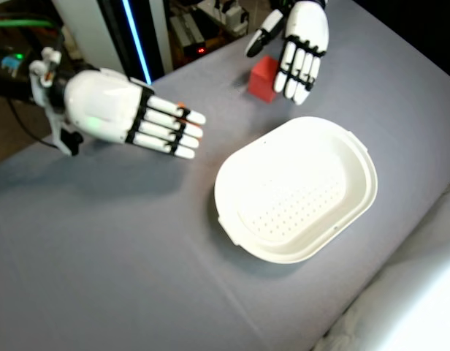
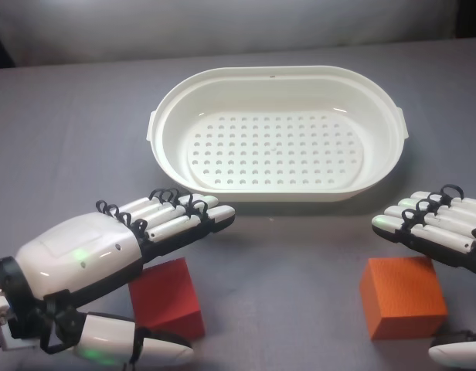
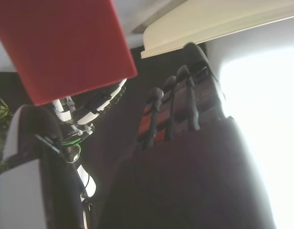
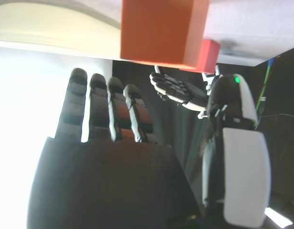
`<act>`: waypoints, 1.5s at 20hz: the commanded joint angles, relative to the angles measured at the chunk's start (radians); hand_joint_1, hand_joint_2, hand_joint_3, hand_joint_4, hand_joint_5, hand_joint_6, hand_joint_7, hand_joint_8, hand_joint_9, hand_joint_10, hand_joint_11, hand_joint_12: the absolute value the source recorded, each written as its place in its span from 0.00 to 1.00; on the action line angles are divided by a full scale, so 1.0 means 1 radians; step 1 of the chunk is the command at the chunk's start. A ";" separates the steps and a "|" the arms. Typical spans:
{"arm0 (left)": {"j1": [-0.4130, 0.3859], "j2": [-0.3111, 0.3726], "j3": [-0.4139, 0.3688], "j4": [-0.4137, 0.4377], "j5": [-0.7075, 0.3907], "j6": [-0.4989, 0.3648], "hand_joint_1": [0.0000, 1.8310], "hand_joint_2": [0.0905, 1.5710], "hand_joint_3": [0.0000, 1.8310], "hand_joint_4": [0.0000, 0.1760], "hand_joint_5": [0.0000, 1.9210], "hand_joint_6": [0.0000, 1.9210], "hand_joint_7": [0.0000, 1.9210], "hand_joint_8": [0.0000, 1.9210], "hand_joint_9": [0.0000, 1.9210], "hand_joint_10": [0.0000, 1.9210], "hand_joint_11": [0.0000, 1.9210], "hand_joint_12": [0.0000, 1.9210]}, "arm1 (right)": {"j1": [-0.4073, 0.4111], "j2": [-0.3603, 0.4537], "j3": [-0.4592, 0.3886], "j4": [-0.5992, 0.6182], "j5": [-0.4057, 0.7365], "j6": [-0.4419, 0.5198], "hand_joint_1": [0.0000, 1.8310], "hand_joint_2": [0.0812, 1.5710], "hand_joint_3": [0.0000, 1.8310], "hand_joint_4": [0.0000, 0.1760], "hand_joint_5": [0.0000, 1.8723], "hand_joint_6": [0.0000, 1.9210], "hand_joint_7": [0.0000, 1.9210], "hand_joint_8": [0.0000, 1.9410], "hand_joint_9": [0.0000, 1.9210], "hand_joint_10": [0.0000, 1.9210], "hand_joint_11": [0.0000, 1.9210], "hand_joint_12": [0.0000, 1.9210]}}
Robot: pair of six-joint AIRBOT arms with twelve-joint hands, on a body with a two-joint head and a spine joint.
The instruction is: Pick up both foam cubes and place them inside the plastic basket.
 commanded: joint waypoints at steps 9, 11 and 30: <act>-0.022 -0.051 0.042 -0.028 -0.051 0.008 0.79 0.80 0.00 0.00 0.29 0.61 0.27 0.84 0.34 0.88 0.37 0.92 | 0.089 -0.090 0.082 -0.011 -0.003 0.025 0.73 0.77 0.00 0.00 0.36 0.67 0.41 0.68 0.38 0.78 0.31 0.80; -0.049 -0.017 0.028 -0.023 -0.083 0.034 0.80 0.81 0.00 0.00 0.30 0.68 0.23 0.85 0.30 0.90 0.38 0.96 | 0.115 -0.061 0.070 -0.027 0.035 0.025 0.73 0.79 0.00 0.00 0.32 0.72 0.38 0.72 0.35 0.85 0.26 0.89; -0.476 -0.232 0.375 -0.112 0.252 0.129 0.45 0.71 0.00 0.00 0.12 0.24 0.15 0.16 0.07 0.40 0.01 0.82 | 0.501 -0.235 0.383 0.067 -0.165 -0.045 0.13 0.79 0.00 0.21 0.02 0.15 0.06 0.20 0.03 0.48 0.01 0.84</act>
